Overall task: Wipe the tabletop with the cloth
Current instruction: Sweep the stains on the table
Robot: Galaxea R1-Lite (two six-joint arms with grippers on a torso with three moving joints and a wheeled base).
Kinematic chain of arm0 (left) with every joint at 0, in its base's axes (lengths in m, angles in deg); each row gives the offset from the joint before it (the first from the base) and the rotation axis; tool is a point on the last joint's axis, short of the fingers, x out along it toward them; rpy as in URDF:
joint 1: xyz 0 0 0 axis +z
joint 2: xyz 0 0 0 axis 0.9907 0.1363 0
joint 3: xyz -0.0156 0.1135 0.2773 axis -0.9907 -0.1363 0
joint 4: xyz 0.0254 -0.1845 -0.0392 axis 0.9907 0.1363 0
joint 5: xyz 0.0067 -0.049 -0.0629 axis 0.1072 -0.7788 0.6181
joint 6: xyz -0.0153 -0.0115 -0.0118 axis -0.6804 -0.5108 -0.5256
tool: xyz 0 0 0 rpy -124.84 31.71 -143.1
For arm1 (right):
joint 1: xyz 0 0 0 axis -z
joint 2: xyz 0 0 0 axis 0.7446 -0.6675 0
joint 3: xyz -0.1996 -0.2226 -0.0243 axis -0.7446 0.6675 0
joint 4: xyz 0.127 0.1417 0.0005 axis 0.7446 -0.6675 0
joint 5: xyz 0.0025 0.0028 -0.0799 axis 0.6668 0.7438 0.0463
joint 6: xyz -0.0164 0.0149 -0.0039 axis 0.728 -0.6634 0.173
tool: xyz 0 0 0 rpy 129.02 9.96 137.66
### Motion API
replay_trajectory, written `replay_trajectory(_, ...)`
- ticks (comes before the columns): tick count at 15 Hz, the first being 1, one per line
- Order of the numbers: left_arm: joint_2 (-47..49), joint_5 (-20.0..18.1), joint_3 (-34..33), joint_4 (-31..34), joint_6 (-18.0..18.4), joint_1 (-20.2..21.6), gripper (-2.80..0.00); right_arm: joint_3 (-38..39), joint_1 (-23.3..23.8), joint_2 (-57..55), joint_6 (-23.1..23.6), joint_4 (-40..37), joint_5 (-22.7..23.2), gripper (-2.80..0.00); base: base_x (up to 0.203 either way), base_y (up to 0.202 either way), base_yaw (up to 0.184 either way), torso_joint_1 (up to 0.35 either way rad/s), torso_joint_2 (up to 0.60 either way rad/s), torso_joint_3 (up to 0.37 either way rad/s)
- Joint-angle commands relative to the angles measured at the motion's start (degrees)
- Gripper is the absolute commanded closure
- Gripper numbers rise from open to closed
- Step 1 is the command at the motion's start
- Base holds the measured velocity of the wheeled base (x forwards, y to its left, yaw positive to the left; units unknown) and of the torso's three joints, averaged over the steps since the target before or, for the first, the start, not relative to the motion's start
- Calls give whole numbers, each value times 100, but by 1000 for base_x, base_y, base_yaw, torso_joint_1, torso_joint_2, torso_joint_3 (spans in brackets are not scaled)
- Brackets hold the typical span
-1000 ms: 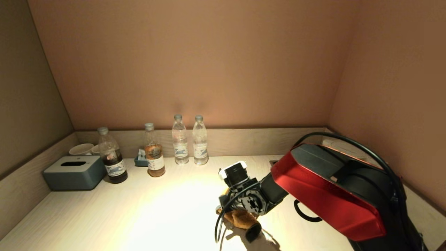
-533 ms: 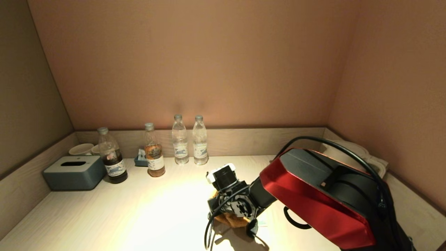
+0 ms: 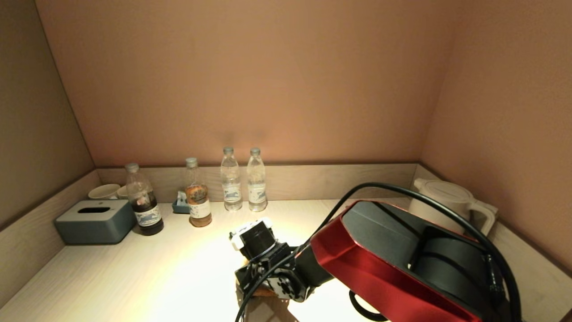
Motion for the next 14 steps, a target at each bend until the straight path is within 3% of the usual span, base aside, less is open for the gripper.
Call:
replay_trajectory(1,9,0,0,-2,-3,4,0,29,-173,106,1,13,-10,0,0,0,0,0,0,0)
replay_trajectory(6,9,0,0,-2,-3,4,0,147,-517,180,4,13,-13,0,0,0,0,0,0,0)
replay_trajectory(10,9,0,0,2,-3,4,0,384,-1210,366,74,22,-23,0,0,0,0,0,0,0)
replay_trajectory(14,9,0,0,-2,-3,4,0,398,-1483,588,127,13,-108,0,0,0,0,0,0,0)
